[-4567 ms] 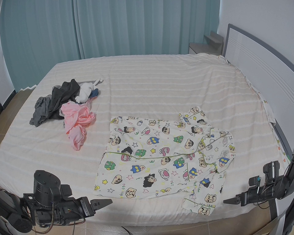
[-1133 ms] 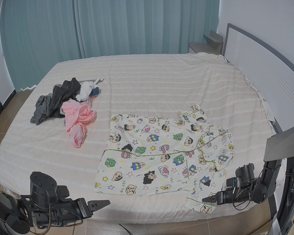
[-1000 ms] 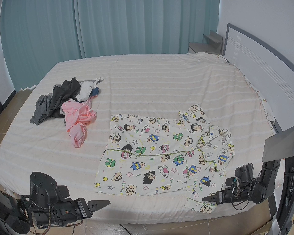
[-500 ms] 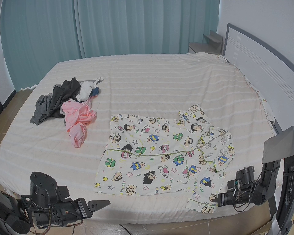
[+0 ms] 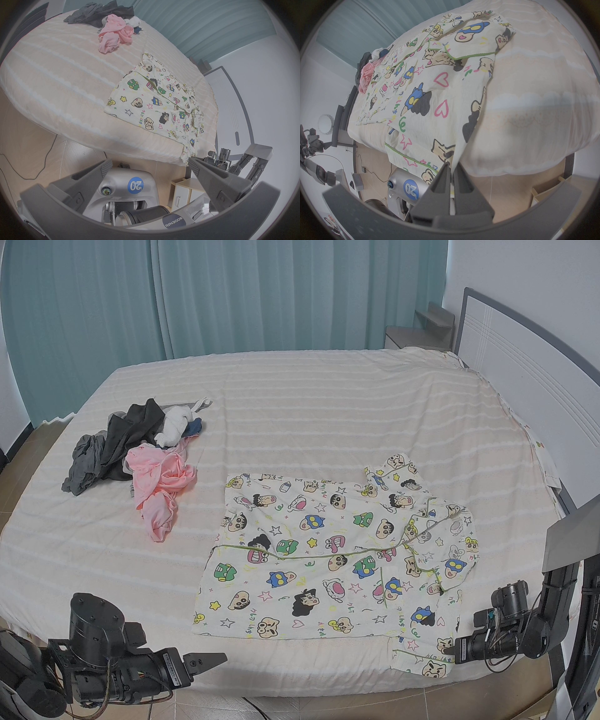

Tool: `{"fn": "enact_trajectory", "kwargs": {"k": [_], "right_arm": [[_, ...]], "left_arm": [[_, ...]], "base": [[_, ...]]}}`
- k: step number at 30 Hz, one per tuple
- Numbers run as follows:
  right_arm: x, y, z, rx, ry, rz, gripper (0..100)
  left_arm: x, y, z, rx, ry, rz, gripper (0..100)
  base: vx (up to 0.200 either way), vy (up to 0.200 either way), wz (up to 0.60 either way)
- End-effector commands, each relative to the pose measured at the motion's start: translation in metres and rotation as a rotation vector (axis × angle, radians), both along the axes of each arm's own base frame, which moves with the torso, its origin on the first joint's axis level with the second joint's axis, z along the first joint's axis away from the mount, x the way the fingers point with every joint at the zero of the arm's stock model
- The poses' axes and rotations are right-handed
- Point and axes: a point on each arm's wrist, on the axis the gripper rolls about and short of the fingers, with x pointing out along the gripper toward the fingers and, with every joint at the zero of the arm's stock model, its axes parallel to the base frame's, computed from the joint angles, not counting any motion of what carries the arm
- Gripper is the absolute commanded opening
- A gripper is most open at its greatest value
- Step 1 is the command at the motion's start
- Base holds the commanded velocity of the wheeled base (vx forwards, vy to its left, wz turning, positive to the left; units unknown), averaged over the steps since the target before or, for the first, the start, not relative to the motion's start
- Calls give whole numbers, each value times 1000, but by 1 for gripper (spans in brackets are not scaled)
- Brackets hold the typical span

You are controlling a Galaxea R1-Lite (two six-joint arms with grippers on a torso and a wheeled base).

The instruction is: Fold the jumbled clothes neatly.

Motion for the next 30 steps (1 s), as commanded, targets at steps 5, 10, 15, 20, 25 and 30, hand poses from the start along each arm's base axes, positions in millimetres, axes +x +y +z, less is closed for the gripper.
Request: {"fn": "enact_trajectory", "kwargs": {"k": [5, 10, 15, 20, 25, 30], "right_arm": [[-1, 1, 1, 2, 0, 5, 0], [-2, 1, 4, 10, -48, 3, 0], [-3, 2, 1, 7, -56, 5, 0], [-3, 2, 0, 11, -64, 4, 0], [-2, 2, 1, 12, -72, 5, 0], [-1, 2, 2, 13, -76, 4, 0]], "left_arm": [[13, -8, -13, 21, 76, 32, 100], [43, -23, -46, 126, 172, 237, 100], [63, -28, -71, 186, 140, 325, 100], [79, -26, -83, 191, 121, 374, 100], [96, -24, -86, 188, 98, 430, 100], [106, -27, -89, 178, 87, 439, 100]], "base": [[0, 0, 0], [0, 0, 0], [0, 0, 0], [0, 0, 0], [0, 0, 0], [0, 0, 0]]}}
